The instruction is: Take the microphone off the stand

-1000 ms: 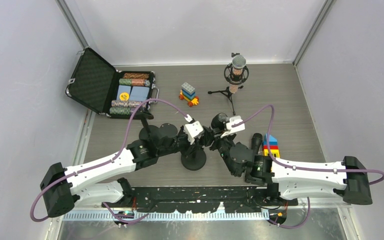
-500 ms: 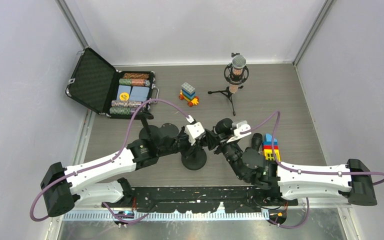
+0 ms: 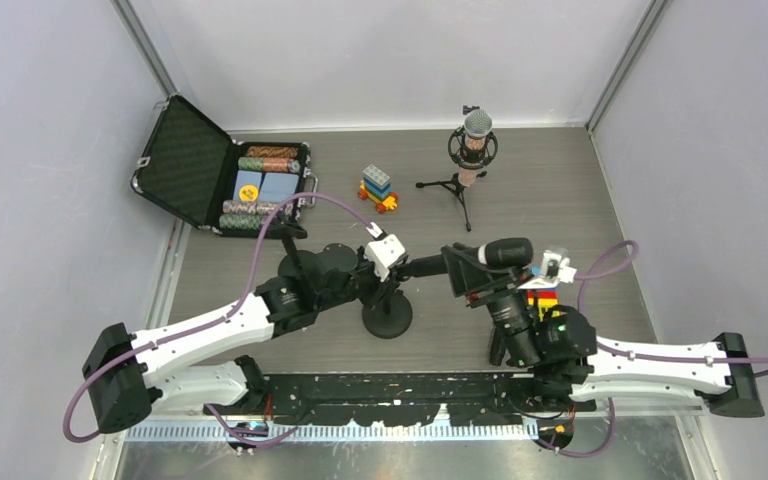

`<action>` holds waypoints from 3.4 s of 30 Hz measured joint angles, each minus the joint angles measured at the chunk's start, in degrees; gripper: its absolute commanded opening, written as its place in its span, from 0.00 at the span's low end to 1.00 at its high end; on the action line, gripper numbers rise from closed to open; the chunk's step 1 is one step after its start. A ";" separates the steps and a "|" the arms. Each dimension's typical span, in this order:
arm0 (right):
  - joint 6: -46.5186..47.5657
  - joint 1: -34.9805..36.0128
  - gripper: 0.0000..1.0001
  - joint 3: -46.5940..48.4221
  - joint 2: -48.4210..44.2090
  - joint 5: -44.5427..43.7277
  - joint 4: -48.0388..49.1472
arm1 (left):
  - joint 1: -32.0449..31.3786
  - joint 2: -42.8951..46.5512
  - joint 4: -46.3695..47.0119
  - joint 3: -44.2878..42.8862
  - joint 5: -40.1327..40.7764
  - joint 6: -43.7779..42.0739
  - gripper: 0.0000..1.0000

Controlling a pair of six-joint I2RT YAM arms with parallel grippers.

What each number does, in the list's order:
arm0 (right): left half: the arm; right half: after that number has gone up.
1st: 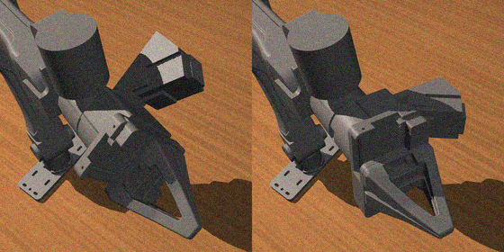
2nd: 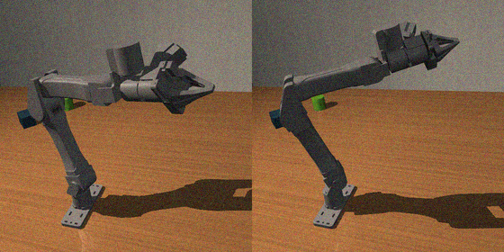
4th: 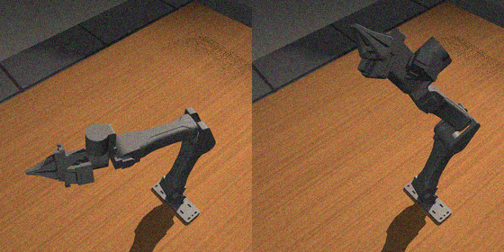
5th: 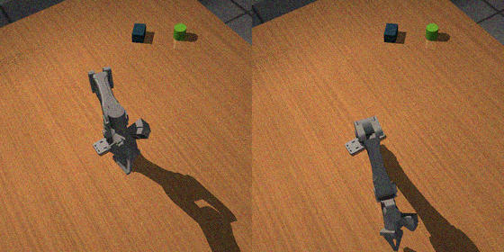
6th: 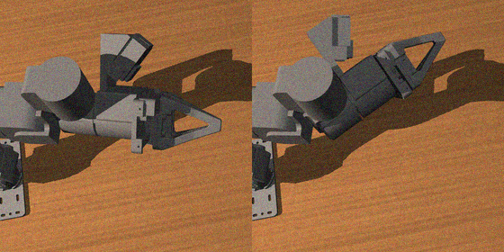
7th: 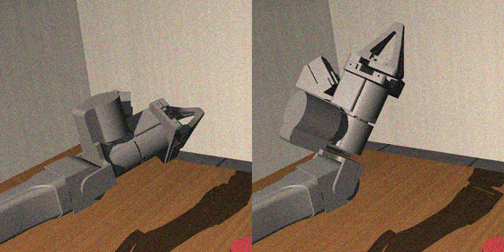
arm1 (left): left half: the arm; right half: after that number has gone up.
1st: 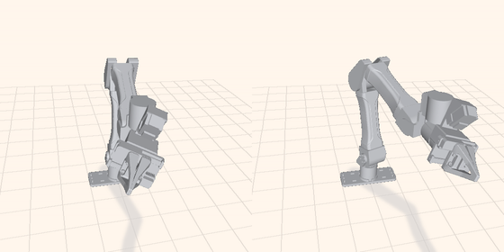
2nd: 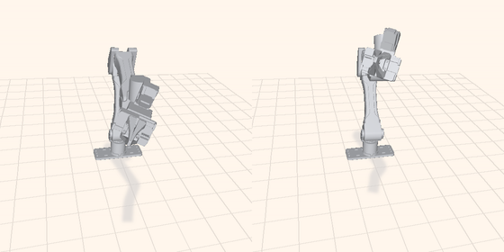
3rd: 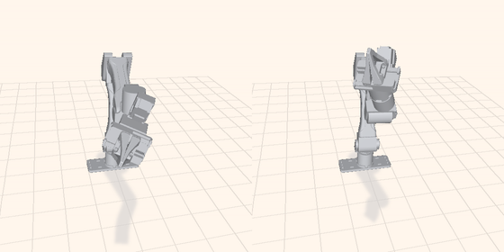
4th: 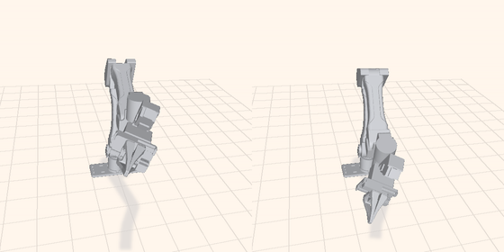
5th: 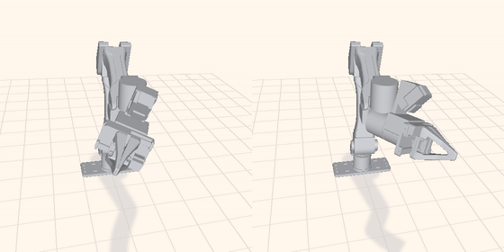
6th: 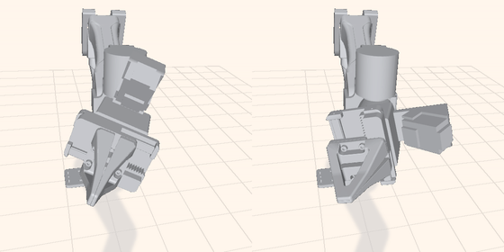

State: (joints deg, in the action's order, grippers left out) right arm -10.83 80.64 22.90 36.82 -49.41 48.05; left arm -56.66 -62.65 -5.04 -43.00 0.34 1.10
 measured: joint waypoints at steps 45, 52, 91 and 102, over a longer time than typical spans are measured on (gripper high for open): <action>-31.69 -44.59 0.06 25.27 19.87 25.38 -91.71 | 1.33 13.99 2.19 4.70 5.66 9.09 1.00; -30.12 -54.60 0.11 20.46 30.53 45.18 -87.89 | 1.33 15.85 1.75 4.68 6.73 8.94 1.00; -31.06 -56.33 0.53 23.06 28.04 48.39 -85.22 | 1.33 14.05 0.33 4.66 8.96 7.63 1.00; -31.52 -55.60 0.54 22.77 45.38 53.40 -78.93 | 1.33 15.91 0.39 4.66 10.12 7.65 1.00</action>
State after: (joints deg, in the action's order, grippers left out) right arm -42.35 25.04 45.67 82.19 3.99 -30.87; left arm -55.33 -46.74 -4.64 -38.35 10.46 8.75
